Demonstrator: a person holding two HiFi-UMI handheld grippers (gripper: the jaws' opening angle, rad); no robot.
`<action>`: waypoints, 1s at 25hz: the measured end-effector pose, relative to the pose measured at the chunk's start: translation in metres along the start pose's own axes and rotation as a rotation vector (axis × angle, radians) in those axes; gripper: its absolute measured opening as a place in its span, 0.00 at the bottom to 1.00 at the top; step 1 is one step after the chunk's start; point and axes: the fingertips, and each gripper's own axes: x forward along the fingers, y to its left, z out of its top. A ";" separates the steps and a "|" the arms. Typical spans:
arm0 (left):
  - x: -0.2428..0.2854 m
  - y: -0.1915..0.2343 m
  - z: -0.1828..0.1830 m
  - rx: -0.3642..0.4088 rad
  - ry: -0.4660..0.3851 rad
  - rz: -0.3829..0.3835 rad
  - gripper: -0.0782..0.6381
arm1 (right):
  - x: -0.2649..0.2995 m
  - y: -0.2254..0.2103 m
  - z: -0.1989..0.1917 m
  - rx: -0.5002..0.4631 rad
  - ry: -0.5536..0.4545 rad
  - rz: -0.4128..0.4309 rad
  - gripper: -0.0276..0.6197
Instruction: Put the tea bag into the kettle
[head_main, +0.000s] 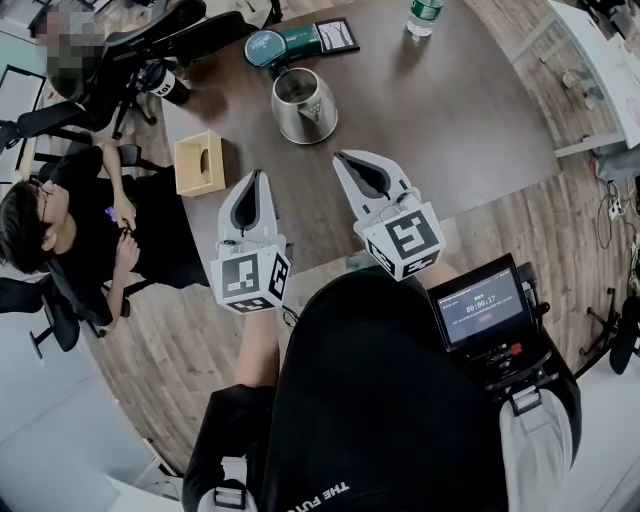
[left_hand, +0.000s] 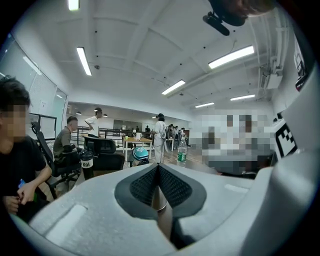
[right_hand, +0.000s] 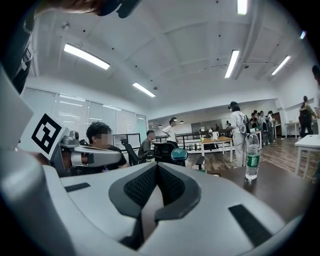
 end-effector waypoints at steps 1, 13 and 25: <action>-0.013 0.000 -0.001 -0.007 -0.002 0.004 0.12 | -0.007 0.010 0.000 -0.004 0.000 0.002 0.05; -0.162 -0.037 -0.011 0.000 -0.066 0.003 0.12 | -0.113 0.116 -0.014 -0.056 -0.003 -0.008 0.05; -0.238 -0.061 -0.038 0.000 -0.063 -0.009 0.12 | -0.178 0.160 -0.043 -0.065 0.028 -0.061 0.05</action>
